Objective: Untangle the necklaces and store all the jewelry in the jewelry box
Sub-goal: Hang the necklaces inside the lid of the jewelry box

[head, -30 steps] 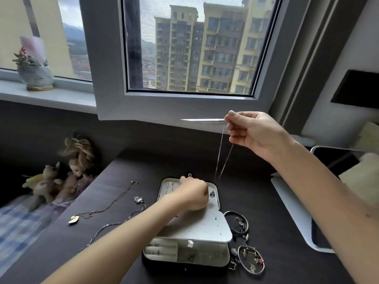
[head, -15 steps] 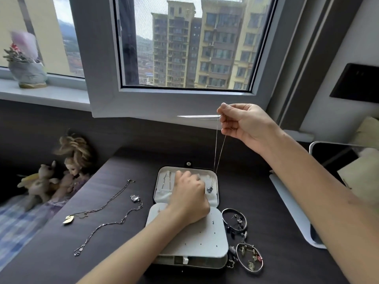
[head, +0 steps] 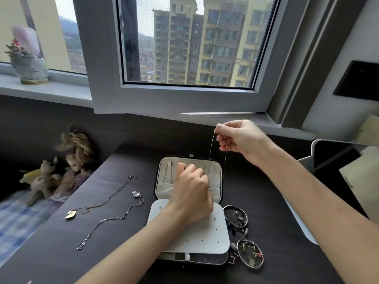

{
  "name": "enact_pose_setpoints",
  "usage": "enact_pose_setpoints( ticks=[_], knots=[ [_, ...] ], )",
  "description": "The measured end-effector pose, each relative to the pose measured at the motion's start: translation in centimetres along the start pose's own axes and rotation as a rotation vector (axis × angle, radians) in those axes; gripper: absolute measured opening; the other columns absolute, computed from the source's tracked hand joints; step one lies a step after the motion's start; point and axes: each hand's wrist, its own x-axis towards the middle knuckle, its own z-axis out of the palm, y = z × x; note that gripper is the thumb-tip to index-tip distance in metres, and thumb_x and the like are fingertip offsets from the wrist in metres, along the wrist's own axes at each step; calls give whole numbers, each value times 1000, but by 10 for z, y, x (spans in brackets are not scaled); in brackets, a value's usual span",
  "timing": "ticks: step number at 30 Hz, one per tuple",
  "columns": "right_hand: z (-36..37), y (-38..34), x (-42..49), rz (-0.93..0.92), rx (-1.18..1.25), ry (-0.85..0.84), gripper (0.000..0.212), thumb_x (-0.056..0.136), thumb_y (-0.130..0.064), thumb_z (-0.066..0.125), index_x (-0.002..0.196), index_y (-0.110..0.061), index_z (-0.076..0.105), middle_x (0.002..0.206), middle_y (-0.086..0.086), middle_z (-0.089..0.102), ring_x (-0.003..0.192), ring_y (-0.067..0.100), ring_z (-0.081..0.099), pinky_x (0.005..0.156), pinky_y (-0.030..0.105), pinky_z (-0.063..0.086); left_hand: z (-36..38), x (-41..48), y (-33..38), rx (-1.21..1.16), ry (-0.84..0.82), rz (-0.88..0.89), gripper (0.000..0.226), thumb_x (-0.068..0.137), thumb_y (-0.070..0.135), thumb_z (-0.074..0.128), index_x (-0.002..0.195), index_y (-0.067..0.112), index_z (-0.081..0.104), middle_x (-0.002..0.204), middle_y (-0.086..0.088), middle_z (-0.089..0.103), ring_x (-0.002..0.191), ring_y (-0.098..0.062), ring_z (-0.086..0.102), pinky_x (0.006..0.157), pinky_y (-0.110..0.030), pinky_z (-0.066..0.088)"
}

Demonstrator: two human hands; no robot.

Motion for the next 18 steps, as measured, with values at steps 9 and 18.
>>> enact_pose_setpoints(
  ticks=[9,18],
  knots=[
    [2,11,5,-20,40,71,17,95,-9,53,81,-8,61,69,4,60,59,11,56,62,26,54,5,-2,-3,17,-57,4,13,46,12,63,49,15,51,55,0,49,58,-23,44,66,-32,19],
    [-2,-6,23,-87,103,107,15,96,-12,52,84,-9,61,68,2,61,59,11,57,67,29,54,5,-2,-2,-1,-85,-62,18,43,13,65,50,16,48,43,3,49,45,-22,41,64,-33,22]
  ],
)
